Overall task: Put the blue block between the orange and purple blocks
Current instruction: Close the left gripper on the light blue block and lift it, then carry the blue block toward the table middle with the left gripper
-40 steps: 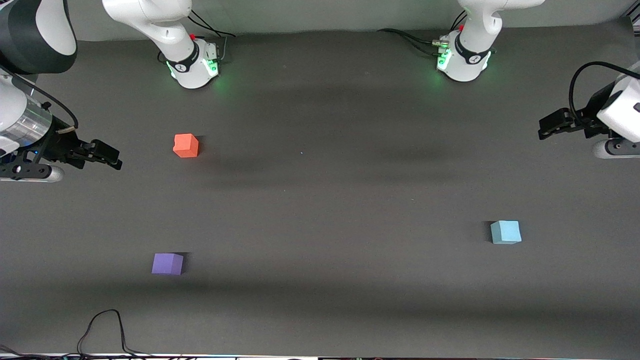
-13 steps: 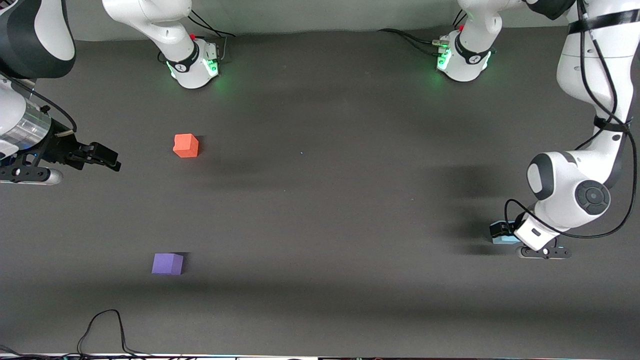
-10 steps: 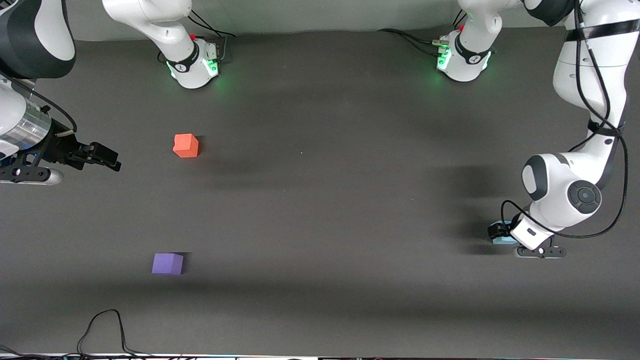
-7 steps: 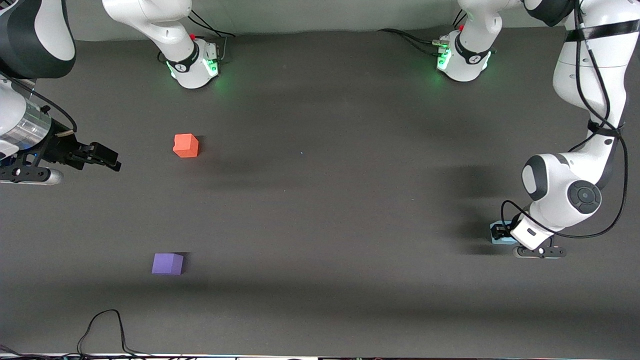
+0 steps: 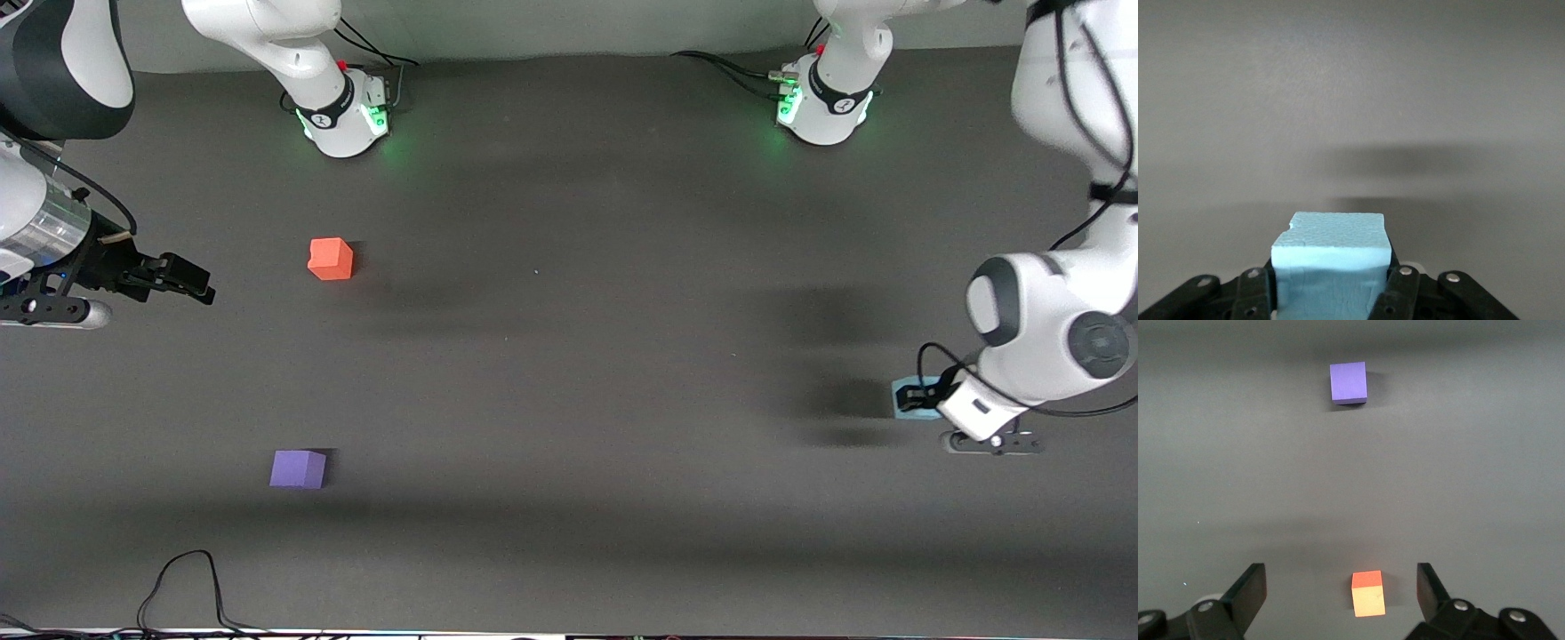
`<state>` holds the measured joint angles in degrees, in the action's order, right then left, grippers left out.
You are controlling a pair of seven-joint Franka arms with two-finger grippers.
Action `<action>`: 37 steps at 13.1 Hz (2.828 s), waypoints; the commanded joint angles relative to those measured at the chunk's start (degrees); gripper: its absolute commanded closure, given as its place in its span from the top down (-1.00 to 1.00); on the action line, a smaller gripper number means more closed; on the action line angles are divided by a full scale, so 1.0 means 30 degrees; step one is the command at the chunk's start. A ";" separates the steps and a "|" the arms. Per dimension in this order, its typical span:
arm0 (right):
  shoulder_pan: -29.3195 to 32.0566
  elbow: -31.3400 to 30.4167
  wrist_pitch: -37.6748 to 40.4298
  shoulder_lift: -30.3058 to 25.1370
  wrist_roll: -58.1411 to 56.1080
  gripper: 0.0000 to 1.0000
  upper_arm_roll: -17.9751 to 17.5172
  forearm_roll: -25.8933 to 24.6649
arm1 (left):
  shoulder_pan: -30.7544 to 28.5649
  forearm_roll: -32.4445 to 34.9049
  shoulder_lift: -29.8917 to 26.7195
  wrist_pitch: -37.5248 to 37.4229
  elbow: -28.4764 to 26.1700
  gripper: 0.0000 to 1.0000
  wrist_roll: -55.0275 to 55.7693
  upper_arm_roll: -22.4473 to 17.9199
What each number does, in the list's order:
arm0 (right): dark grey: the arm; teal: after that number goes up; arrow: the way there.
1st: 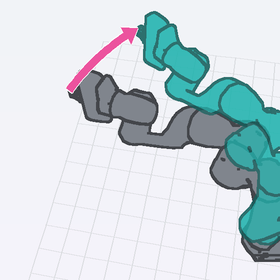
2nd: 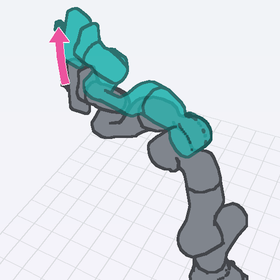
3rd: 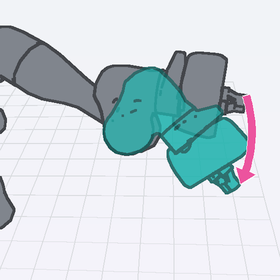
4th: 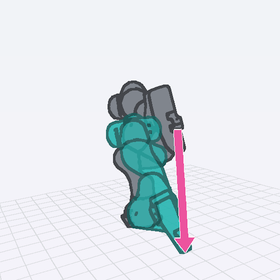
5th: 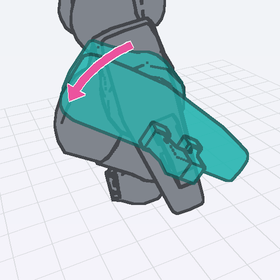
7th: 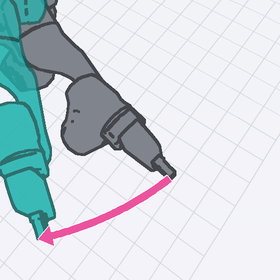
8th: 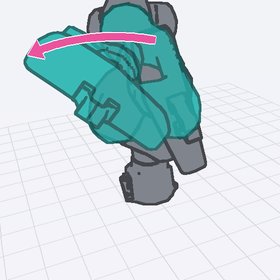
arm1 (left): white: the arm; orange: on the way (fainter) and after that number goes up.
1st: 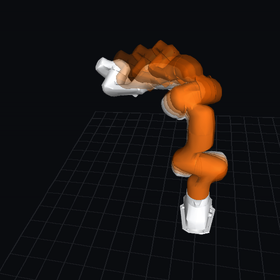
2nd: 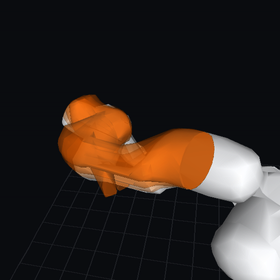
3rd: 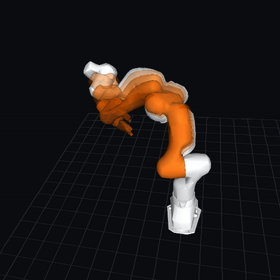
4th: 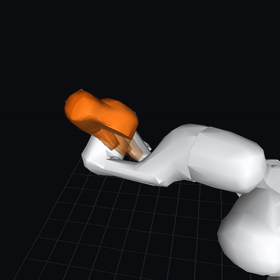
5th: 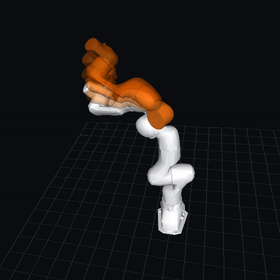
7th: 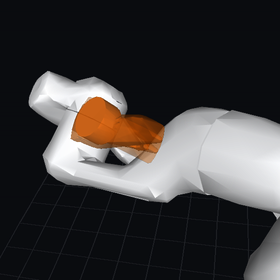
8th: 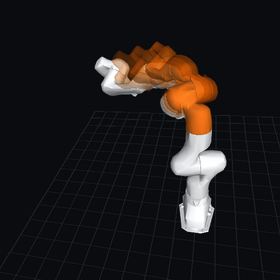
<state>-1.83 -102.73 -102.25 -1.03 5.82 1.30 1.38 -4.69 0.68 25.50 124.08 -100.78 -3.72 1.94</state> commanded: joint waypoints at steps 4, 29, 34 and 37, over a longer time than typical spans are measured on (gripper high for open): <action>0.0023 -0.0122 -0.0105 -0.0212 -0.0475 1.00 0.0152 0.0301 | 0.2696 -0.0138 -0.1527 -0.7195 0.3617 -0.19 0.5088 0.0932; -0.0182 -0.1353 -0.0105 0.0022 -0.0446 1.00 0.0445 0.0360 | 1.6476 0.4841 0.9283 0.0273 0.9627 0.88 2.2774 0.2750; -0.0211 -0.1324 -0.0105 0.0022 -0.0358 1.00 0.0358 0.0360 | 1.5048 0.4668 0.7561 -0.1916 0.9715 0.94 2.2104 0.2982; -0.1522 -0.1236 -0.0629 0.0255 0.0051 1.00 0.0299 0.0389 | 1.2647 0.3089 0.5657 -0.3824 0.9598 0.94 1.9969 0.3511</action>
<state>-3.13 -106.51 -102.56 -0.63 5.78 1.93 1.45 37.89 12.62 47.21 116.10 -70.42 60.29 11.12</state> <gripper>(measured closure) 0.000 0.026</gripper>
